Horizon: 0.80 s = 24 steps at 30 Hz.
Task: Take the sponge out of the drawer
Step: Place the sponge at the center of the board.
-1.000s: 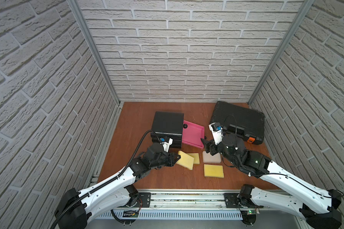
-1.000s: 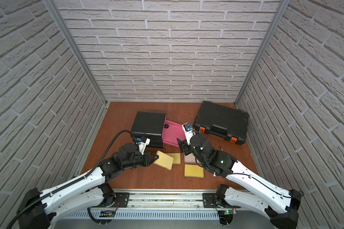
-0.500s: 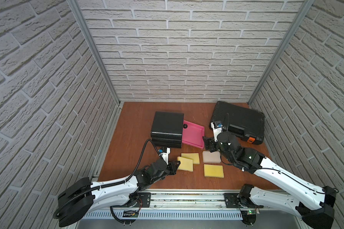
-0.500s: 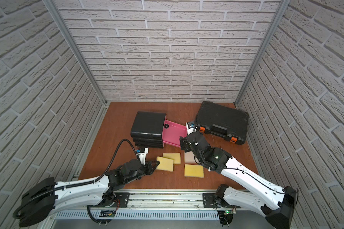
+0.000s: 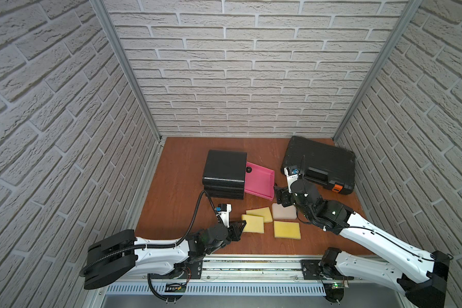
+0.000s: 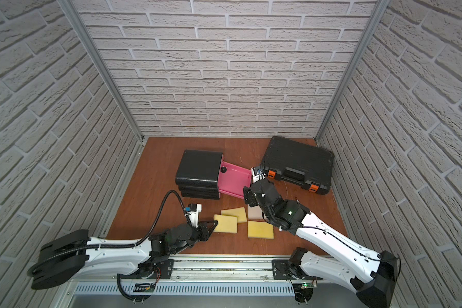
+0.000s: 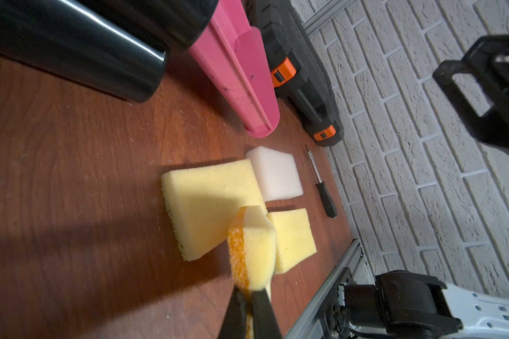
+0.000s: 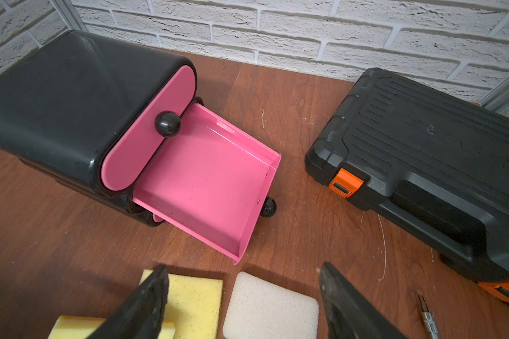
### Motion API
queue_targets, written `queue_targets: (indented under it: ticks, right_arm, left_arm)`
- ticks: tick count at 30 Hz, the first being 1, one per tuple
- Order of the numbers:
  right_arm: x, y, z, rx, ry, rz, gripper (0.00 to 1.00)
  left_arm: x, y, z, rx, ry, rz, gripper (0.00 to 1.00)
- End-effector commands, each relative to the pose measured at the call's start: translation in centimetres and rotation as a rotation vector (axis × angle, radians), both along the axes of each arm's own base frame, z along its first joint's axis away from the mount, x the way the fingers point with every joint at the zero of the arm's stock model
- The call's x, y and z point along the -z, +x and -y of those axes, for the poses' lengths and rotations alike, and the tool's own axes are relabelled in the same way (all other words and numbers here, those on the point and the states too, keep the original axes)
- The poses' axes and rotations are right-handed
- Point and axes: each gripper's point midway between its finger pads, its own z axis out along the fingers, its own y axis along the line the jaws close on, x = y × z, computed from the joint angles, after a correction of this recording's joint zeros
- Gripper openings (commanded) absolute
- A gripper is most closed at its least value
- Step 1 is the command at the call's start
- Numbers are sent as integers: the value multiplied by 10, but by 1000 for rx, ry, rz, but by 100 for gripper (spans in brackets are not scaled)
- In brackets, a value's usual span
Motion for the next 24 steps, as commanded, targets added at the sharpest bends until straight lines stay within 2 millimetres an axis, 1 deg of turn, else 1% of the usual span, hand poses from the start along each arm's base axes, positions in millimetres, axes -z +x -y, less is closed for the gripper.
queue_targets:
  ticks: [1, 5, 9, 11, 13, 16, 20, 24]
  right_arm:
    - [-4, -2, 5, 12, 27, 16, 80]
    - [8, -5, 2, 3, 28, -22, 78]
    - [25, -9, -10, -50, 23, -96, 72]
    - [37, -11, -14, -64, 8, -141, 69]
    - [50, -11, -14, -53, -12, -180, 66]
    - [58, -13, -13, -46, -28, -202, 65]
    - [53, -14, -8, -33, -27, -187, 66]
    - [50, -15, -4, -20, -26, -175, 66]
  left_arm:
    - [-14, 10, -10, -49, 46, 66, 0]
    - [-22, 12, -23, -40, 112, 95, 0]
    - [-47, 5, -29, 0, 45, 135, 0]
    - [-53, 0, -31, 22, 37, 130, 0]
    - [-50, -5, -31, 43, 45, 103, 0]
    - [-38, -15, -21, 115, 79, 43, 0]
    - [-29, -31, -1, 237, 120, -33, 0]
    - [-13, -38, 4, 264, 157, -117, 0]
